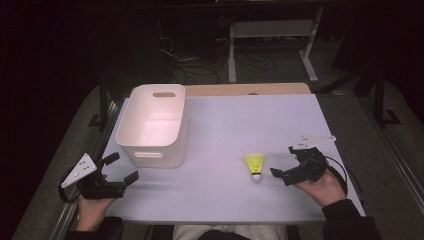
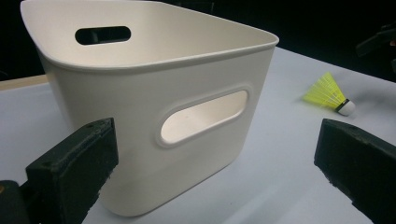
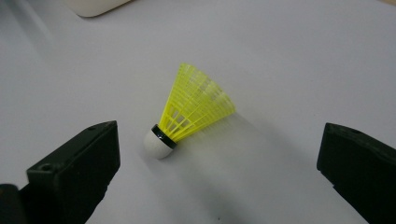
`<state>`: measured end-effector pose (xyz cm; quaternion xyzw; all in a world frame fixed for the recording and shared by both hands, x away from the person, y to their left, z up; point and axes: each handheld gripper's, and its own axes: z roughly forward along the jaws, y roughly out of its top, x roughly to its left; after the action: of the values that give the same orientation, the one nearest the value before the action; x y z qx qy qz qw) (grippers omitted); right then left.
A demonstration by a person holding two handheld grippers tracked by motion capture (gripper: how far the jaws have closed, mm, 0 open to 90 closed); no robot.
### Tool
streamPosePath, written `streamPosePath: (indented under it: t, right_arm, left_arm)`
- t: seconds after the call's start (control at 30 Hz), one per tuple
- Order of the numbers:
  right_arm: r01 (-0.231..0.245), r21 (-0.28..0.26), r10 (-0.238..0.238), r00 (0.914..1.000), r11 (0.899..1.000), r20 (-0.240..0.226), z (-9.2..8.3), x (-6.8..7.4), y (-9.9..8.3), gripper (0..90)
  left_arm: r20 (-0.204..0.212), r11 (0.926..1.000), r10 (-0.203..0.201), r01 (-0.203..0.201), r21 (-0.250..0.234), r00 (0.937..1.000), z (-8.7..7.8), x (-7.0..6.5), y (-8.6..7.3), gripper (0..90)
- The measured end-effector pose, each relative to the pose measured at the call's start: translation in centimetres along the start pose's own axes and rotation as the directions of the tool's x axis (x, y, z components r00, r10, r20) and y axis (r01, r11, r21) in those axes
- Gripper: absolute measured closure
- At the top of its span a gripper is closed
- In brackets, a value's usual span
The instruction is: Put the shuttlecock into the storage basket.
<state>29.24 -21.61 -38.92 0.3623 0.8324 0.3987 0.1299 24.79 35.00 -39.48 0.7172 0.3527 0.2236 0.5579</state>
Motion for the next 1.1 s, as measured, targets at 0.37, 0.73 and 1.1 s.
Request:
streamPosePath:
  t: [0.37,0.73,1.1]
  right_arm:
    - [0.004,0.026,-0.003,1.0,1.0,-0.006,0.6,0.6,0.2,0.0]
    - [0.008,0.048,-0.007,0.9999,0.999,-0.014,1.2,1.2,0.5,0.0]
    - [-0.021,0.099,0.02,0.9998,0.995,0.009,2.1,1.7,0.6,0.0]
  left_arm:
    - [0.0,1.0,0.001,-0.001,-0.001,1.0,0.0,0.0,0.0,0.0]
    - [0.0,1.0,0.0,0.0,-0.001,1.0,0.0,0.0,0.0,0.0]
    - [-0.001,1.0,0.001,-0.001,0.001,1.0,0.0,0.0,0.0,0.0]
